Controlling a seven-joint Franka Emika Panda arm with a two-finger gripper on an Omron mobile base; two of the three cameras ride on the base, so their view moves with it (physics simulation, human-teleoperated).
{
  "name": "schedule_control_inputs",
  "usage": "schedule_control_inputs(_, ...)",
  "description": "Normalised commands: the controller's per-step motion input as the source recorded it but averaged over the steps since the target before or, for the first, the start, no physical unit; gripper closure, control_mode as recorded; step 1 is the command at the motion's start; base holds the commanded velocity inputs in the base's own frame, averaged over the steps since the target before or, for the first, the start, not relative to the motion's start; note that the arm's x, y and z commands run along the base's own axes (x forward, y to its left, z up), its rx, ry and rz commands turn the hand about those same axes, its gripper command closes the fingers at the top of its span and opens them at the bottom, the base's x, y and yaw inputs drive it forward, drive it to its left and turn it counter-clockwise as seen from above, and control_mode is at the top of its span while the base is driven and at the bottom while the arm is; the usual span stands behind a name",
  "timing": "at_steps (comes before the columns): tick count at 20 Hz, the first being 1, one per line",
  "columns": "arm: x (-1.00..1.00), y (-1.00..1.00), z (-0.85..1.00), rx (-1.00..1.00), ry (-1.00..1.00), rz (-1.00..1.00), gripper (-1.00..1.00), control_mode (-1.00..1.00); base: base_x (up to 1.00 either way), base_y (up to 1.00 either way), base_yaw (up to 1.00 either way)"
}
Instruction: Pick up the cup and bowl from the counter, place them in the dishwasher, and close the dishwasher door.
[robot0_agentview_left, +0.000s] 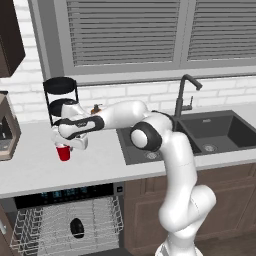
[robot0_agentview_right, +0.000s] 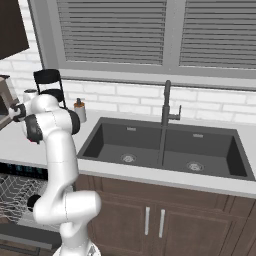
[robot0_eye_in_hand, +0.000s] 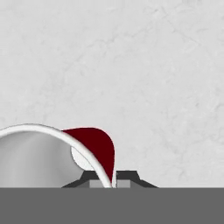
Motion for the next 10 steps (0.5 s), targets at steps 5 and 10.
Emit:
schedule_control_inputs(5,-0.62,-0.09,0.00,0.00,-0.03,0.00,1.00,-1.00,0.00,0.00,0.00)
schedule_control_inputs(10,-0.96,-0.24,0.00,0.05,-0.10,0.00,1.00,-1.00,0.00,0.00,0.00)
